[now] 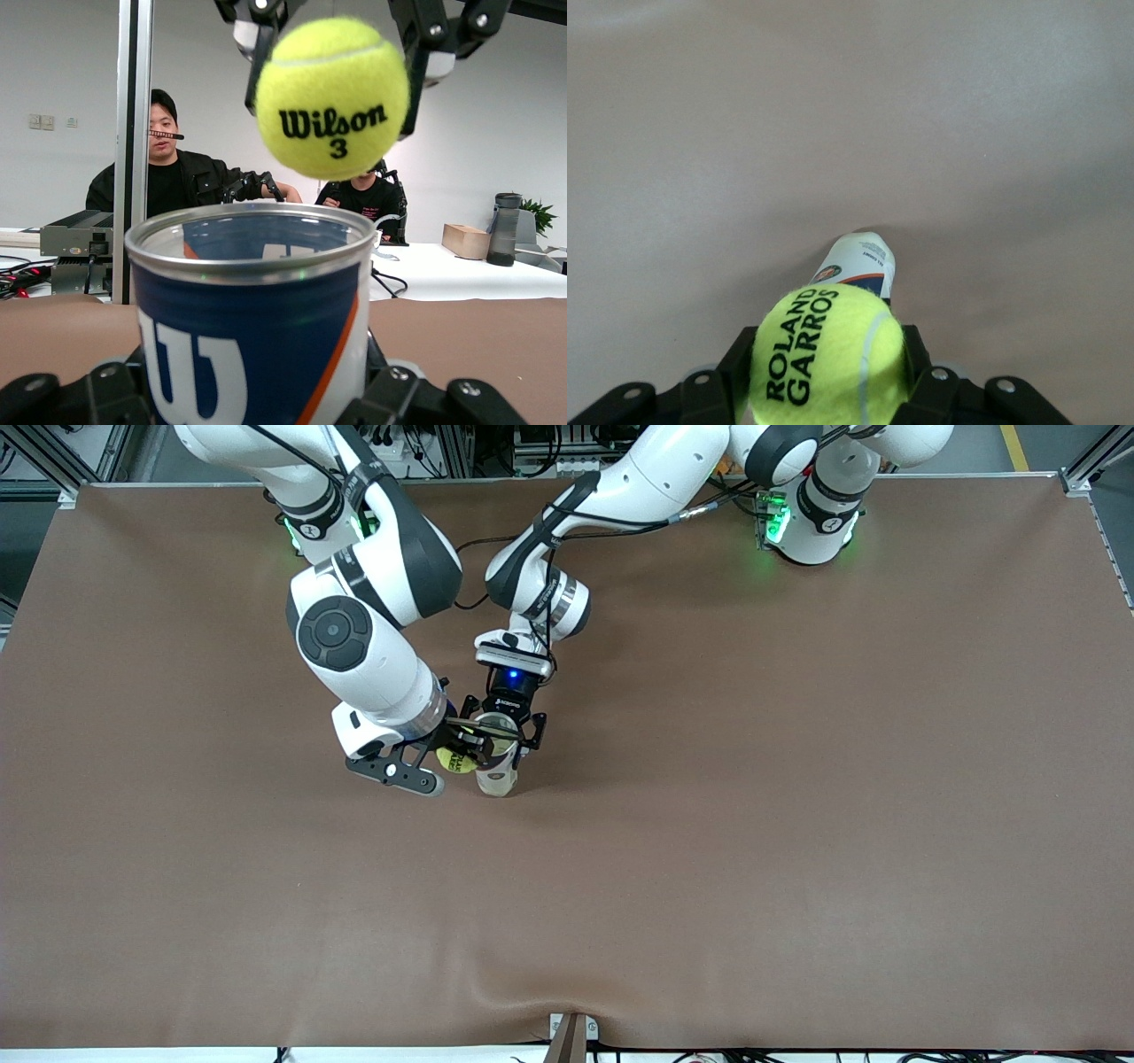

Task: Insert tennis ball vertically with right arm
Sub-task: 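Carry the Roland Garros ball with the right gripper above the can, then lower the ball into the can opening and open the right gripper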

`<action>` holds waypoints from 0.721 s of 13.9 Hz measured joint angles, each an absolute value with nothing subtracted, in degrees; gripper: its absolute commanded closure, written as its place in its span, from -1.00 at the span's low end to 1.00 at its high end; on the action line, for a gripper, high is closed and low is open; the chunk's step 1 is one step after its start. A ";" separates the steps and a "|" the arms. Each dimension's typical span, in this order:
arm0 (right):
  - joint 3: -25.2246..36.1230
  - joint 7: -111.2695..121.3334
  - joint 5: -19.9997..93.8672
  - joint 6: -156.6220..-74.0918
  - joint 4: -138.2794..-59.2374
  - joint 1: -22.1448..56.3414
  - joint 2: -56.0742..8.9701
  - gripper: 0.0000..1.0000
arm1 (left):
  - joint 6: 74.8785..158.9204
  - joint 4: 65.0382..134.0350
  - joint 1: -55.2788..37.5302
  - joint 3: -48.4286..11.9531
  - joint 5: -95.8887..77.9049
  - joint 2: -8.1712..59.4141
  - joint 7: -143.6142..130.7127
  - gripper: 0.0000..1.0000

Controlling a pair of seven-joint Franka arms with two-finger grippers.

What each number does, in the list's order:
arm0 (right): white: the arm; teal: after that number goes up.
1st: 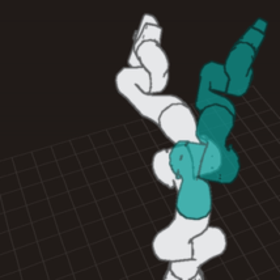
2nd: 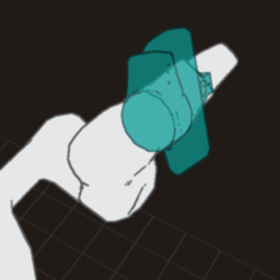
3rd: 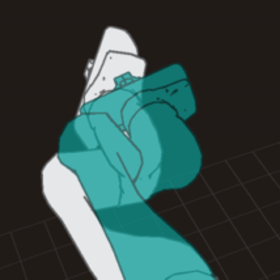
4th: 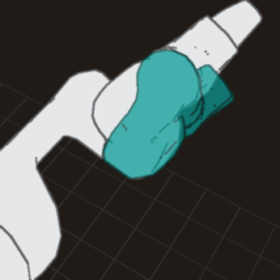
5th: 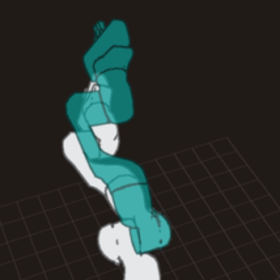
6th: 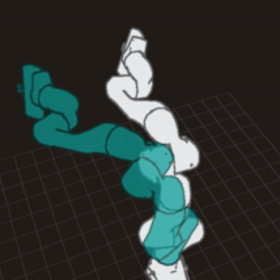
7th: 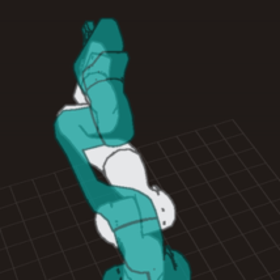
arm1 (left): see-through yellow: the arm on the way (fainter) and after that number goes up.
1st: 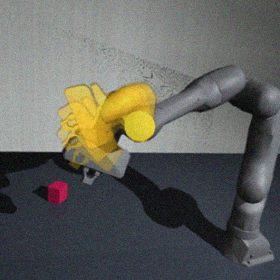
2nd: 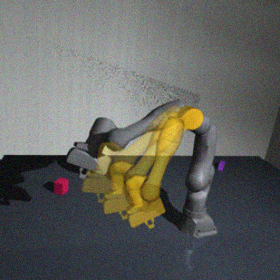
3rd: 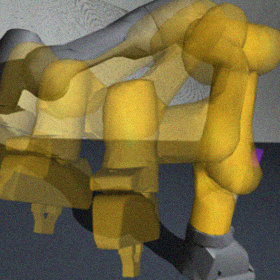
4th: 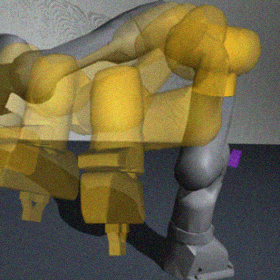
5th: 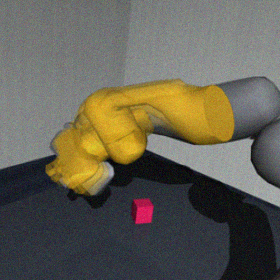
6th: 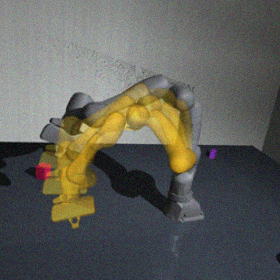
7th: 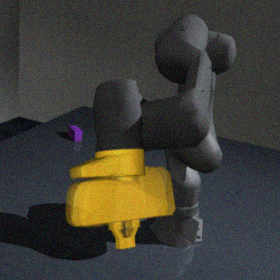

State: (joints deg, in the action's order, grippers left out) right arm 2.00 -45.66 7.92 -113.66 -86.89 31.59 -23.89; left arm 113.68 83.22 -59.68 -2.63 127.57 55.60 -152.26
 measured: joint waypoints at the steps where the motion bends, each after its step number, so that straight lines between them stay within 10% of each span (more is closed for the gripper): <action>1: 1.97 -46.34 7.92 -113.57 -86.90 32.07 -23.90 0.85 | 113.68 83.22 -59.68 -2.63 127.57 55.60 -152.26 -0.69; 7: 1.92 -49.12 7.92 -113.05 -87.22 34.89 -24.40 0.84 | 113.68 83.22 -59.68 -2.64 127.57 55.60 -152.26 -0.69; 10: 1.93 -49.21 7.92 -113.05 -87.85 35.13 -24.42 0.40 | 113.68 83.22 -59.68 -2.64 127.57 55.60 -152.26 -0.69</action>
